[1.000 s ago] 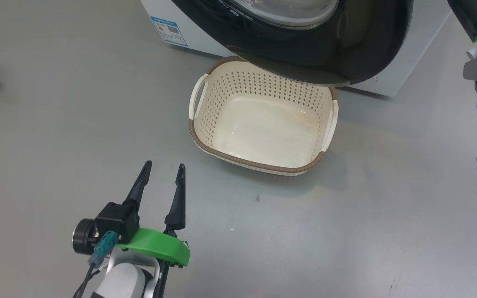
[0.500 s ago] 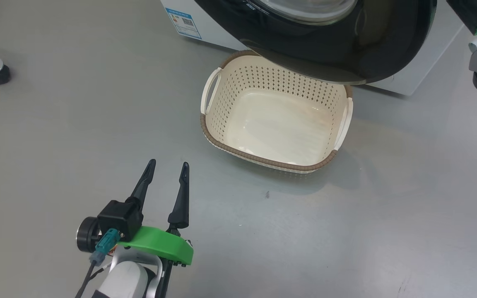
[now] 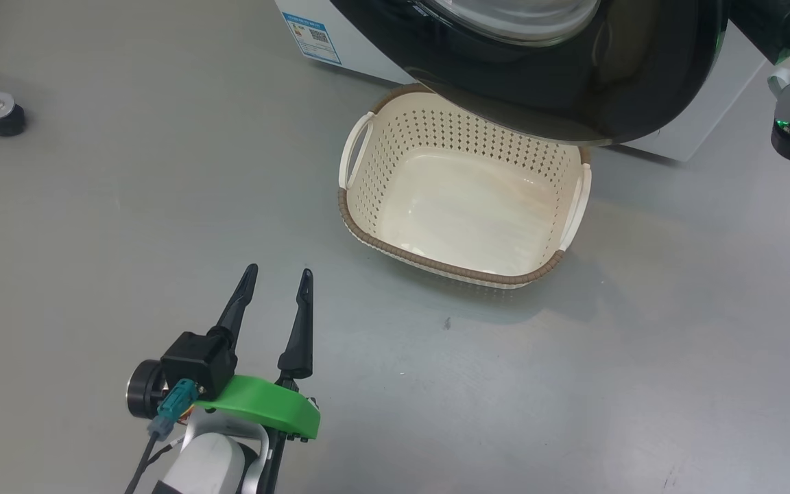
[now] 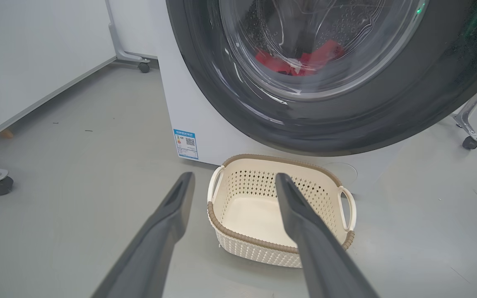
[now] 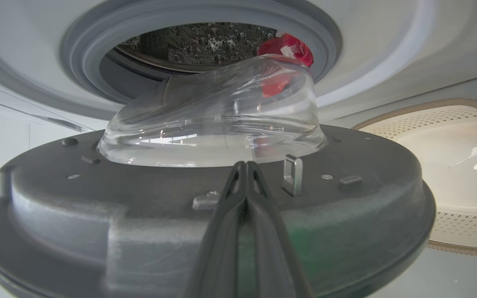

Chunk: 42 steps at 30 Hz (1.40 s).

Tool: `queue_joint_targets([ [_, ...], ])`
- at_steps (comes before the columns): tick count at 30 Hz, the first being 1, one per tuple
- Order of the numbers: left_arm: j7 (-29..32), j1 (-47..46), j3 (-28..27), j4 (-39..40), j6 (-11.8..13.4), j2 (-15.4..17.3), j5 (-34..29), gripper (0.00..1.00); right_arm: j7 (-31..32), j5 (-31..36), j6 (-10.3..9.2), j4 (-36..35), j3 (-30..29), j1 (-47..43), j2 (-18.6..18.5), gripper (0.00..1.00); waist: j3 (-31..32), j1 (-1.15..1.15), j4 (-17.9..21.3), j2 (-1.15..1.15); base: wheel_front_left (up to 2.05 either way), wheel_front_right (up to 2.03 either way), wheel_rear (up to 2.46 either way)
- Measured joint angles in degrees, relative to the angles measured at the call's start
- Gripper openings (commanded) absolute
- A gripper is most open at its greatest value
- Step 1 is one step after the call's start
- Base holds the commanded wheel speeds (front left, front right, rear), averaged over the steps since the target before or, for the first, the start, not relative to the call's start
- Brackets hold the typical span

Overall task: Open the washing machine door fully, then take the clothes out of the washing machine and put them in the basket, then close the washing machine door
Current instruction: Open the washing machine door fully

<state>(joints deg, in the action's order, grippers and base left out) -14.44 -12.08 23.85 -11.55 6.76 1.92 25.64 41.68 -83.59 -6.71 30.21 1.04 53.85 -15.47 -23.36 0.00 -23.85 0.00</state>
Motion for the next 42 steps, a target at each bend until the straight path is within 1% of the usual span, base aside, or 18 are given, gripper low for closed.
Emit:
queue_joint_targets([
  [6,0.0,0.0,0.0,0.0,0.0,0.0,0.0,1.00,0.9,-0.4,-0.02,1.3,-0.2,0.0,0.2,0.00,0.2,0.00,0.0,0.00,0.00,0.00,0.00],
  [11,0.0,0.0,-0.2,-0.7,0.0,0.0,0.0,1.00,1.6,-1.7,-0.04,3.2,-0.5,-0.2,1.3,0.00,1.0,0.00,0.1,0.00,0.00,0.00,0.00],
  [17,0.0,0.0,-0.7,-1.0,0.0,0.0,-0.3,1.00,2.4,-3.4,-0.08,4.7,-0.7,-0.9,3.2,0.00,2.3,0.00,0.3,0.00,0.00,0.00,0.00],
  [26,0.0,0.0,-1.3,-1.5,0.0,0.0,-1.0,1.00,3.9,-3.7,-0.08,6.5,0.7,-3.4,5.4,0.00,4.4,0.00,0.9,0.00,0.00,0.00,0.00],
  [34,0.0,0.0,-1.6,-1.9,0.0,0.0,-2.1,1.00,5.3,-5.1,-0.09,7.3,1.5,-5.5,8.6,0.00,6.1,0.00,1.6,0.00,0.00,0.00,0.00],
  [42,0.0,0.1,-1.7,-2.2,0.0,0.0,-2.2,1.00,6.2,-5.1,-0.09,7.3,3.0,-6.4,9.9,0.00,7.0,0.00,2.0,0.00,0.00,0.00,0.00],
])
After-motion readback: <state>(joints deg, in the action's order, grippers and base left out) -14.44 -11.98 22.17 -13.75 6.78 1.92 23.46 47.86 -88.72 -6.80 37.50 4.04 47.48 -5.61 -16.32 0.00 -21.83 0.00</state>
